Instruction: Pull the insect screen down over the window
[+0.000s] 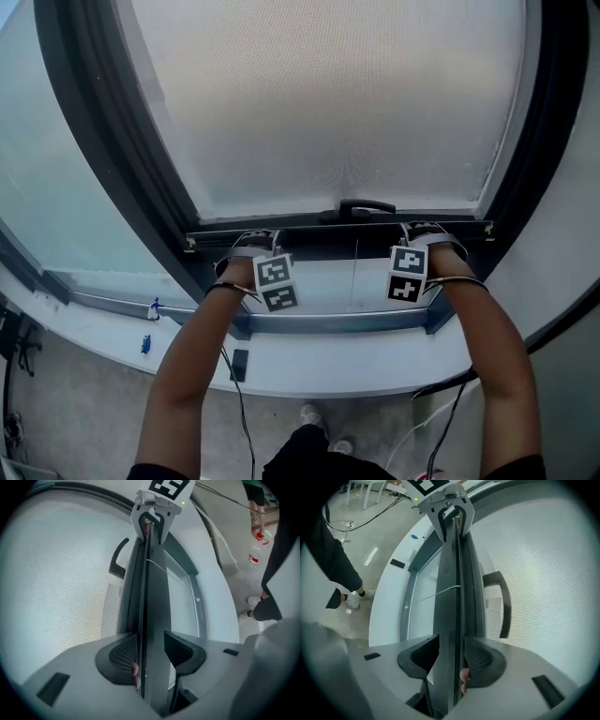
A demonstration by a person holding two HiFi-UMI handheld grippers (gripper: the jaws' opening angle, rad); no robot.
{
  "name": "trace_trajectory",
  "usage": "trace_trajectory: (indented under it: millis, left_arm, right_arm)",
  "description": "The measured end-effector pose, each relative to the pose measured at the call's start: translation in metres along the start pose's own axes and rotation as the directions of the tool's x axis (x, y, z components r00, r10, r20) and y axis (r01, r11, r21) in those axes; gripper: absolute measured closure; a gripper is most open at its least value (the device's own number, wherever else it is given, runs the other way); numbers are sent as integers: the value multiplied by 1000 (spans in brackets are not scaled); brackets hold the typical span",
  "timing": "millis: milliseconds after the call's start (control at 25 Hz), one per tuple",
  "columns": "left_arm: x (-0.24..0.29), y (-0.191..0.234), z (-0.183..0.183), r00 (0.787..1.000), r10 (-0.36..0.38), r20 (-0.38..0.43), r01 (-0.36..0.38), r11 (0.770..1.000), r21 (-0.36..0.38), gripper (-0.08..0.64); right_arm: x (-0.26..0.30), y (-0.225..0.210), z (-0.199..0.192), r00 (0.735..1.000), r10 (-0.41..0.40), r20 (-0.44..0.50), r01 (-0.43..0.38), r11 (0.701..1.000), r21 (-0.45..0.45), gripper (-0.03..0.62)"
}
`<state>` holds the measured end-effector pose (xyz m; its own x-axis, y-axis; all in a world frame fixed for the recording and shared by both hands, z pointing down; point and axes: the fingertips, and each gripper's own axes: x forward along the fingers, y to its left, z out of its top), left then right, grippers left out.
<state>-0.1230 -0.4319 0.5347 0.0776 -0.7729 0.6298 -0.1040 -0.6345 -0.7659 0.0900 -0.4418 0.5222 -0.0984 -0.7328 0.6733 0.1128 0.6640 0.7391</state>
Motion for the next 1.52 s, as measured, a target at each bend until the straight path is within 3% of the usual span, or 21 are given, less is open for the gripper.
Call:
trace_trajectory:
  millis: [120, 240, 320, 400, 520, 680, 840, 880, 960, 1120, 1360, 1520]
  left_arm:
    - [-13, -1, 14, 995, 16, 97, -2, 991, -136, 379]
    - [-42, 8, 37, 968, 65, 243, 21, 942, -334, 379]
    - [-69, 18, 50, 931, 135, 339, 48, 877, -479, 379]
    - [-102, 26, 63, 880, 221, 421, 93, 789, -608, 379]
    - [-151, 25, 71, 818, 349, 458, 109, 687, -718, 379]
    - [-192, 4, 73, 771, 438, 462, 142, 589, -796, 379]
    - [-221, -16, 60, 740, 520, 427, 208, 427, -880, 379]
    - [-226, -20, 56, 736, 533, 417, 215, 401, -891, 379]
    - [-234, -32, 53, 737, 539, 407, 210, 389, -897, 387]
    - [-245, -58, 52, 752, 520, 406, 184, 425, -886, 453]
    - [-267, -88, 39, 745, 529, 406, 198, 406, -892, 557]
    - [-278, -108, 31, 756, 513, 407, 216, 392, -894, 557]
  right_arm:
    - [-19, -12, 2, 992, -114, 58, 109, 991, 80, 420]
    - [-52, -25, 7, 967, -212, 140, 176, 956, 233, 420]
    - [-81, -29, 12, 936, -287, 202, 203, 912, 356, 422]
    - [-111, -29, 17, 893, -371, 254, 215, 849, 483, 445]
    - [-151, -21, 25, 829, -469, 304, 191, 750, 634, 471]
    - [-190, 3, 40, 770, -535, 347, 109, 646, 755, 495]
    - [-221, 28, 50, 731, -594, 335, 22, 511, 859, 537]
    - [-227, 33, 53, 725, -605, 328, -2, 475, 880, 545]
    - [-238, 44, 59, 717, -623, 312, -43, 408, 912, 579]
    - [-252, 65, 69, 722, -639, 266, -62, 323, 944, 586]
    - [-266, 90, 89, 733, -644, 220, -56, 266, 963, 588]
    - [-267, 115, 101, 747, -632, 206, -41, 265, 963, 588]
